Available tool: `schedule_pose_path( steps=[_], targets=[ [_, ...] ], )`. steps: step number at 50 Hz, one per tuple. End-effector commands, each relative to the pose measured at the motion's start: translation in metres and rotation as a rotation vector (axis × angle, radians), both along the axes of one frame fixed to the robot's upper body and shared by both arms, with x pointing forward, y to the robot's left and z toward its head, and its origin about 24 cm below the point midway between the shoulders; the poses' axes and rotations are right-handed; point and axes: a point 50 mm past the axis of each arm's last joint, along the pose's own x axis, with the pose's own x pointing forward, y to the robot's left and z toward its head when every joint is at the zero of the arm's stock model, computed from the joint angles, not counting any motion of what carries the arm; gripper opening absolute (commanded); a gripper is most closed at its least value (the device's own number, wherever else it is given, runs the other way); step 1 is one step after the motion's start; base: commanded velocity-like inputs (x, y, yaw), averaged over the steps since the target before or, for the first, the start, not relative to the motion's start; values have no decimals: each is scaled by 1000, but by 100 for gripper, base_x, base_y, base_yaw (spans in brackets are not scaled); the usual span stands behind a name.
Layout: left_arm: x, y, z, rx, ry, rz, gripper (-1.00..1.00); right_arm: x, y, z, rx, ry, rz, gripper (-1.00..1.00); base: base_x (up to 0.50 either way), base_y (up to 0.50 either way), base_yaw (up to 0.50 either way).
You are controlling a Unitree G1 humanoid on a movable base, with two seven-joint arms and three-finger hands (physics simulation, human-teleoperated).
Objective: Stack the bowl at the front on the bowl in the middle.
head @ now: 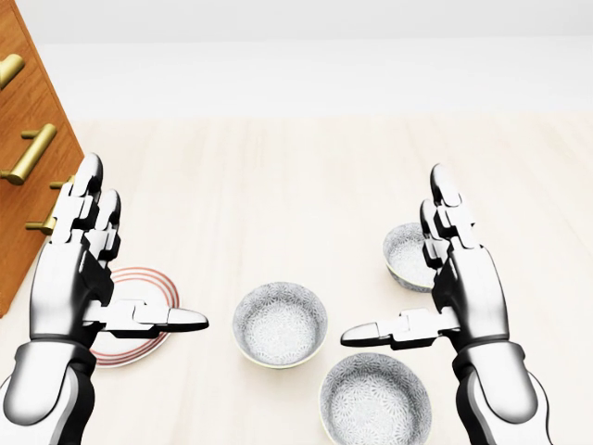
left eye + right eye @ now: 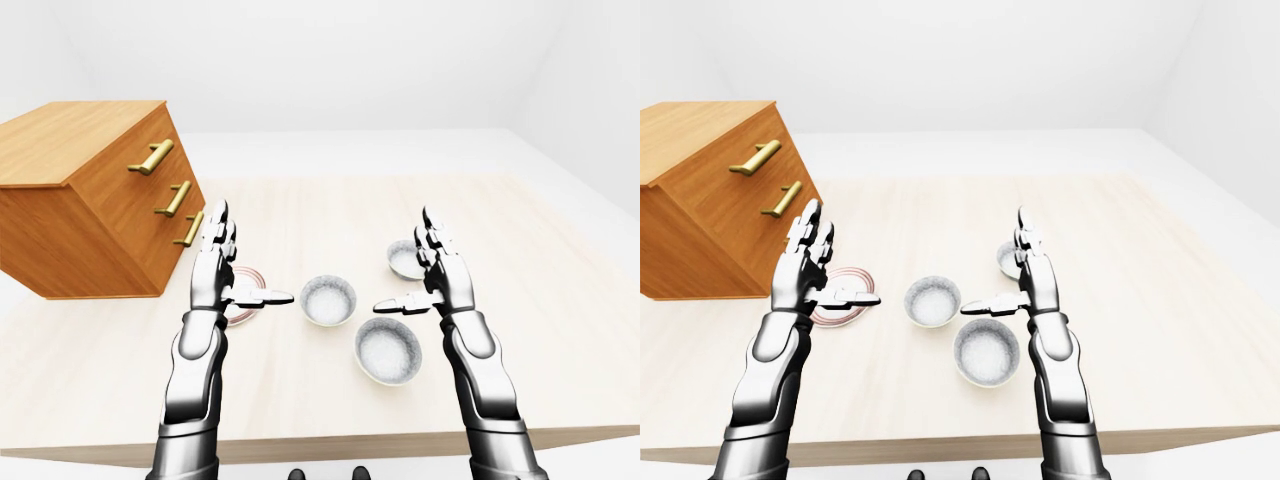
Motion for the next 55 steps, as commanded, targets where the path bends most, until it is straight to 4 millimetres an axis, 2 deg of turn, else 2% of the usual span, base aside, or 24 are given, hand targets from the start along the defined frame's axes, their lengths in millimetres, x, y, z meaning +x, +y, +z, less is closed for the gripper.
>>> schedule_pose_path(
  steps=[1, 9, 12, 14, 15, 16, 19, 20, 22, 28, 40, 50, 55],
  targets=[
    [0, 0, 0, -1, 0, 1, 100, 0, 0, -2, -12, 10, 6, 100, 0, 0, 0],
    [-1, 0, -2, -4, 6, 3, 100, 3, -1, -4, -69, 22, -1, 100, 0, 0, 0],
    [0, 0, -3, -3, 10, 3, 100, 13, -8, -3, -218, 32, -42, 100, 0, 0, 0],
    [0, 0, -3, -1, 11, 3, 100, 25, -13, 11, -326, -21, -68, 100, 0, 0, 0],
    [0, 0, -3, -1, 11, 3, 100, 25, -13, 11, -331, -23, -69, 100, 0, 0, 0],
    [0, 1, -3, -2, 11, 4, 100, 33, -15, 20, -439, -69, -78, 100, 0, 0, 0],
    [0, 1, -3, -3, 11, 6, 100, 44, -15, 28, -572, -123, -80, 100, 0, 0, 0],
    [0, 2, -4, -1, 15, 6, 100, 52, -17, 34, -649, -147, -96, 100, 0, 0, 0],
    [0, 2, -5, -5, 22, 6, 100, 59, -19, 36, -693, -137, -104, 100, 0, 0, 0],
    [0, 2, -9, -1, 39, 6, 100, 76, -29, 19, -895, -12, -100, 100, 0, 0, 0],
    [0, 2, -12, 0, 51, 5, 100, 95, -44, -27, -1137, 224, -94, 100, 0, 0, 0],
    [1, 4, -13, -1, 54, 9, 100, 106, -42, -38, -1300, 270, -107, 100, 0, 0, 0],
    [1, 3, -15, 1, 63, 7, 100, 102, -55, -44, -1438, 268, -132, 100, 0, 0, 0]
  ],
)
